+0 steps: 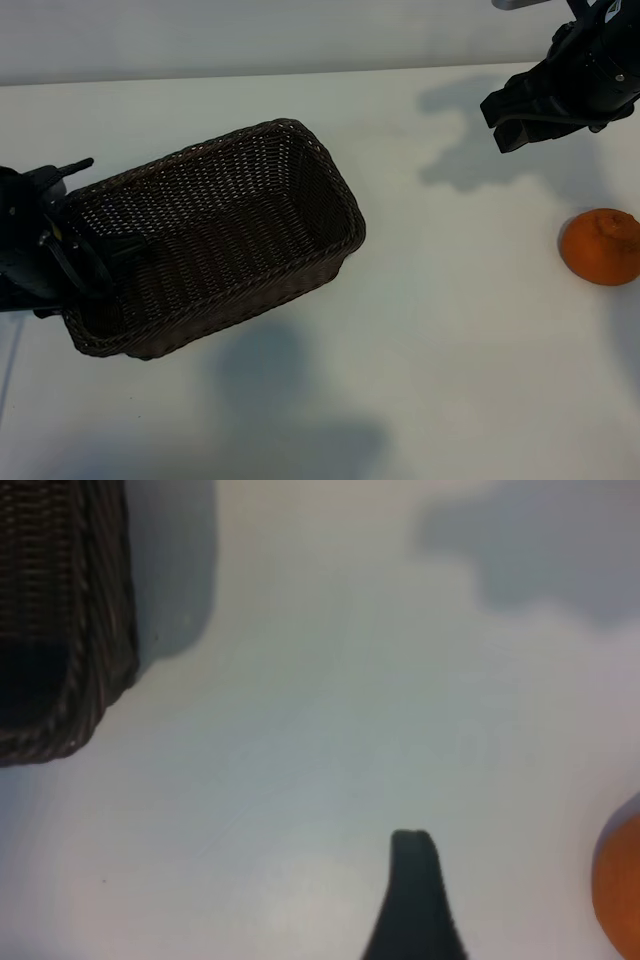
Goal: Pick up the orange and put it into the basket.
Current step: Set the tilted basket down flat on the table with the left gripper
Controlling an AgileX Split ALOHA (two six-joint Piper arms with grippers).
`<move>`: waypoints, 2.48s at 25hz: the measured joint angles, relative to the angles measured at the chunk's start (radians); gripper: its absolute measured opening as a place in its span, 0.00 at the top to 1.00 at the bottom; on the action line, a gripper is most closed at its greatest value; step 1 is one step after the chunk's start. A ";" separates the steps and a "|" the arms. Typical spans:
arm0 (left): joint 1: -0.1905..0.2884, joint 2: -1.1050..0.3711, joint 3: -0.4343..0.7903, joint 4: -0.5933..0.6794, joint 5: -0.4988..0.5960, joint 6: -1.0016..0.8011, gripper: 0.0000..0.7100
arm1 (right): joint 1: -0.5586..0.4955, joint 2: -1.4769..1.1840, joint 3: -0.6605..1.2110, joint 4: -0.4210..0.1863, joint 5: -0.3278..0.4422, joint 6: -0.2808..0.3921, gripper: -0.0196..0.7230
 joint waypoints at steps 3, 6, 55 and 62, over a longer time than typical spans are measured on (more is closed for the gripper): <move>0.000 -0.035 0.000 -0.006 0.001 0.006 0.67 | 0.000 0.000 0.000 0.000 0.000 0.000 0.29; 0.000 -0.074 0.000 -0.010 0.008 0.017 0.73 | 0.000 0.000 0.000 0.000 0.000 0.000 0.29; -0.073 0.280 -0.627 -0.475 0.133 0.647 0.78 | 0.000 0.000 0.000 0.008 0.007 0.000 0.30; -0.134 0.363 -0.657 -0.472 0.079 0.596 0.78 | 0.000 0.000 0.000 0.008 0.008 0.000 0.30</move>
